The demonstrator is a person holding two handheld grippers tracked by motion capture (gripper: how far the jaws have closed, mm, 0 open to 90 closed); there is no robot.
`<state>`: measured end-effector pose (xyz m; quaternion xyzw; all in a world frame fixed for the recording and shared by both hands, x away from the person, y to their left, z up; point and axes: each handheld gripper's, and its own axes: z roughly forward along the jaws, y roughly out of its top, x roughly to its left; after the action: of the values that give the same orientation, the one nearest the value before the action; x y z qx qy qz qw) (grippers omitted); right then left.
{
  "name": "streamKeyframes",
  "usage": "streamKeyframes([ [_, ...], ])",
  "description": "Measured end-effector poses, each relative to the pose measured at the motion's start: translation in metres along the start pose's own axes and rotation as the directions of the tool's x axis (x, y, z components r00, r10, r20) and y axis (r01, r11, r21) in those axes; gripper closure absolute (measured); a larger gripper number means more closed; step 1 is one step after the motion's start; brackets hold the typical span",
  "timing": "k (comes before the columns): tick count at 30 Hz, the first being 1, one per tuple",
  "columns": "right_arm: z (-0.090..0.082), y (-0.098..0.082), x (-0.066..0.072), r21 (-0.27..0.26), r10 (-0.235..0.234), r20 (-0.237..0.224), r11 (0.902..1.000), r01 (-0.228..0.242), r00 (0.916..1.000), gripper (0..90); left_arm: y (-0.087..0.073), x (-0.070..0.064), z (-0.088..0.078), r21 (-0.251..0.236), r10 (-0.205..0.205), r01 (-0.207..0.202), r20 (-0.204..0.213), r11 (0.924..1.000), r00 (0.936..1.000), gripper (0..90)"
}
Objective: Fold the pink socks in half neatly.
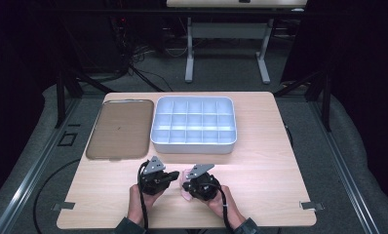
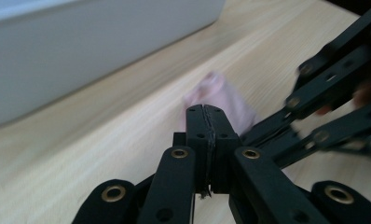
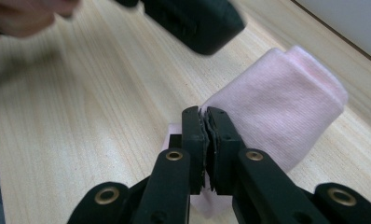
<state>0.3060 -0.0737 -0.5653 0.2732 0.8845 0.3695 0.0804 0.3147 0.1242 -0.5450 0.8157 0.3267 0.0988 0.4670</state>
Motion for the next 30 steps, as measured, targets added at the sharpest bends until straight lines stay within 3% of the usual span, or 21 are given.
streamKeyframes([
  [5,0.000,-0.001,0.000,-0.001,0.004,-0.004,1.0000,-0.004,1.0000,86.8,0.018,-0.003,0.008,0.007,0.028,-0.029,0.073,0.9996,0.9969,89.2],
  [8,0.000,-0.002,-0.001,-0.011,0.015,-0.012,0.9998,-0.015,0.9998,86.8,0.022,-0.004,0.022,0.043,0.036,-0.040,0.090,0.9983,0.9953,89.3],
  [12,0.000,-0.003,-0.002,-0.021,0.018,-0.017,0.9996,-0.019,0.9997,86.8,0.020,-0.002,0.041,0.110,0.050,-0.059,0.081,0.9921,0.9954,89.4],
  [17,-0.001,-0.006,-0.002,-0.037,0.032,-0.015,0.9988,-0.032,0.9994,86.2,0.013,0.001,0.050,0.144,0.049,-0.057,0.060,0.9880,0.9970,89.6],
  [22,-0.004,-0.007,0.001,-0.032,0.036,0.008,0.9988,-0.036,0.9993,85.4,0.008,0.007,0.053,0.148,0.009,-0.018,0.064,0.9889,0.9979,89.8],
  [30,-0.009,-0.008,0.002,-0.007,0.059,0.007,0.9983,-0.059,0.9983,83.5,0.005,0.007,0.052,0.136,0.004,-0.012,0.062,0.9907,0.9981,89.9],
])
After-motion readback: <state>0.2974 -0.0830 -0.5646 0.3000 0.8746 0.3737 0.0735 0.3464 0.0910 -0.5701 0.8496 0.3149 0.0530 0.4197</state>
